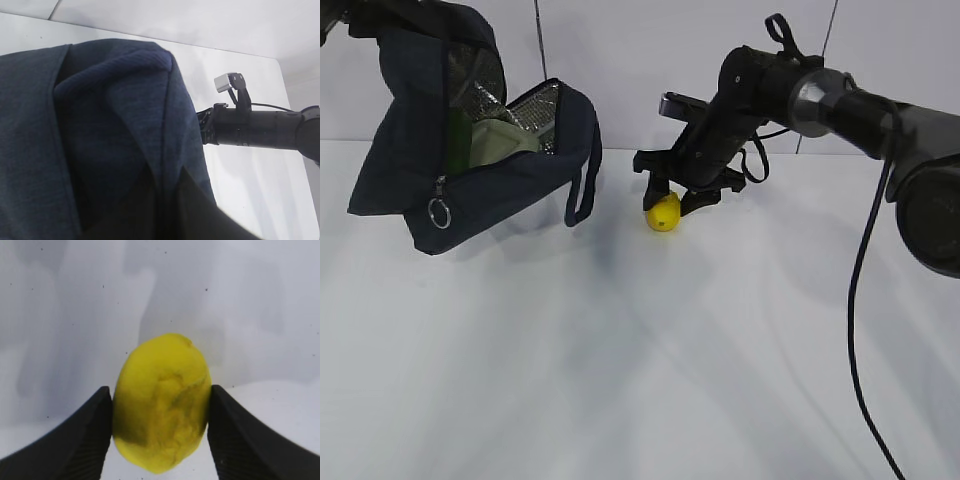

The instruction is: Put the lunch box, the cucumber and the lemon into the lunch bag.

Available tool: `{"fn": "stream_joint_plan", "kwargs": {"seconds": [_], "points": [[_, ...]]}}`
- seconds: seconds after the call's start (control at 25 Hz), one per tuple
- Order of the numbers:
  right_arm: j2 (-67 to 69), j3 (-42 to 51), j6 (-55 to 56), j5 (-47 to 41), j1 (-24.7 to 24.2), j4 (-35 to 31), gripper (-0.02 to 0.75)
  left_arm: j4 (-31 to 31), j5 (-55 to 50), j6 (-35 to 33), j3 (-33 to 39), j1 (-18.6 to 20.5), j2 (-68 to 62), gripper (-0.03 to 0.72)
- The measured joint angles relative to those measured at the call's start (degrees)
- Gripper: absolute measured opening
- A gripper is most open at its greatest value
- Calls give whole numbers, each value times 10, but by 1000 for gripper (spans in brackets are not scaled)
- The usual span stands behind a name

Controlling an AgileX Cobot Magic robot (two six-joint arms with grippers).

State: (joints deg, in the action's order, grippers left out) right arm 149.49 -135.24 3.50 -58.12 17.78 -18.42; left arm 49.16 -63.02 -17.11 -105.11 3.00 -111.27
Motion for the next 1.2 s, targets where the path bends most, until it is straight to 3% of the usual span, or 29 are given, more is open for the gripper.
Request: {"fn": "stream_joint_plan", "kwargs": {"seconds": [0.76,1.2], "points": [[0,-9,-14,-28,0,1,392,0,-2,-1,0,0,0,8],[5,-179,-15,-128,0,14,391,0,-2,-1,0,0,0,8]]}}
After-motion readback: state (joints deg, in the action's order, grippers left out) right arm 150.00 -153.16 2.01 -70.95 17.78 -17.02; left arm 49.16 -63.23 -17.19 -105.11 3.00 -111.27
